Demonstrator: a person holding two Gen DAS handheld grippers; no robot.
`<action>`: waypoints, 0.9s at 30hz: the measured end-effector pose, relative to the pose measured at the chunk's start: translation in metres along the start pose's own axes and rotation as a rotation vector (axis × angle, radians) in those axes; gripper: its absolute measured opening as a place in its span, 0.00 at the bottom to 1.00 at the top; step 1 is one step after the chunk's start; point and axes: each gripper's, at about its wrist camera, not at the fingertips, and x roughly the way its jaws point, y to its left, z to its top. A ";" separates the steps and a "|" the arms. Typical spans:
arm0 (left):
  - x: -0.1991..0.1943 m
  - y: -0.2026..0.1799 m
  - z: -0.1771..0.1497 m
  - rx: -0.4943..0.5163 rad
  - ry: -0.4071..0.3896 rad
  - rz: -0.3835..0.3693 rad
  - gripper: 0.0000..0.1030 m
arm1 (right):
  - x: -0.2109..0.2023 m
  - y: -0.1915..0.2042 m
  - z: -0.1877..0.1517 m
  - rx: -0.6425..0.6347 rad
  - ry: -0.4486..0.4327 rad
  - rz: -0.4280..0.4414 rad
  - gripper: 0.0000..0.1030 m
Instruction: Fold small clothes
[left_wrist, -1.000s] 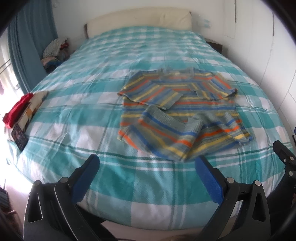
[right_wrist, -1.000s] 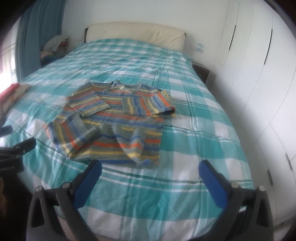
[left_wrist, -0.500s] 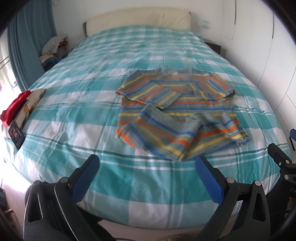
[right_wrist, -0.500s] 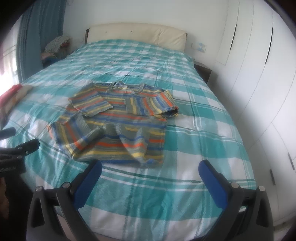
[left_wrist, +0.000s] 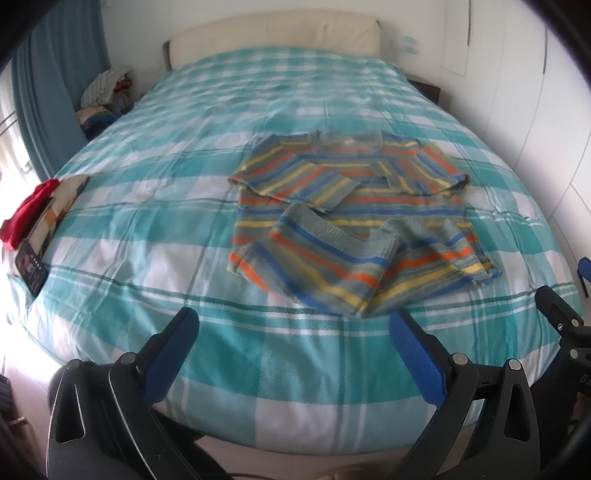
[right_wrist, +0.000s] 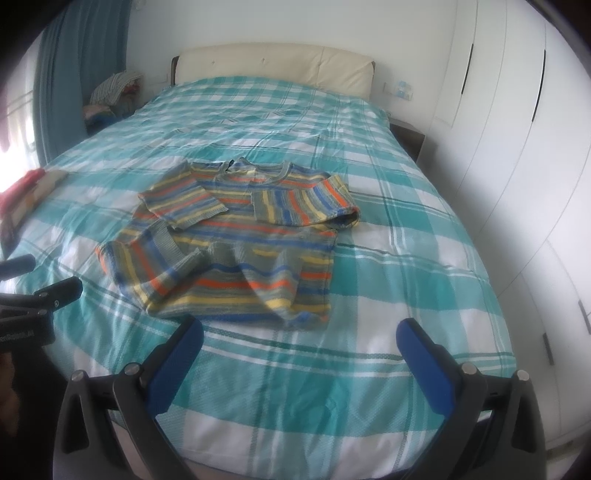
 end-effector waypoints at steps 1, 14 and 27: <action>0.000 0.000 0.000 -0.002 0.000 0.000 1.00 | 0.000 0.000 0.000 -0.001 0.000 0.000 1.00; 0.004 0.008 -0.001 -0.012 0.019 -0.016 1.00 | 0.000 -0.005 0.003 0.012 0.005 0.007 1.00; 0.047 0.047 0.035 0.081 0.062 -0.098 1.00 | 0.017 -0.029 0.013 0.049 -0.003 0.066 1.00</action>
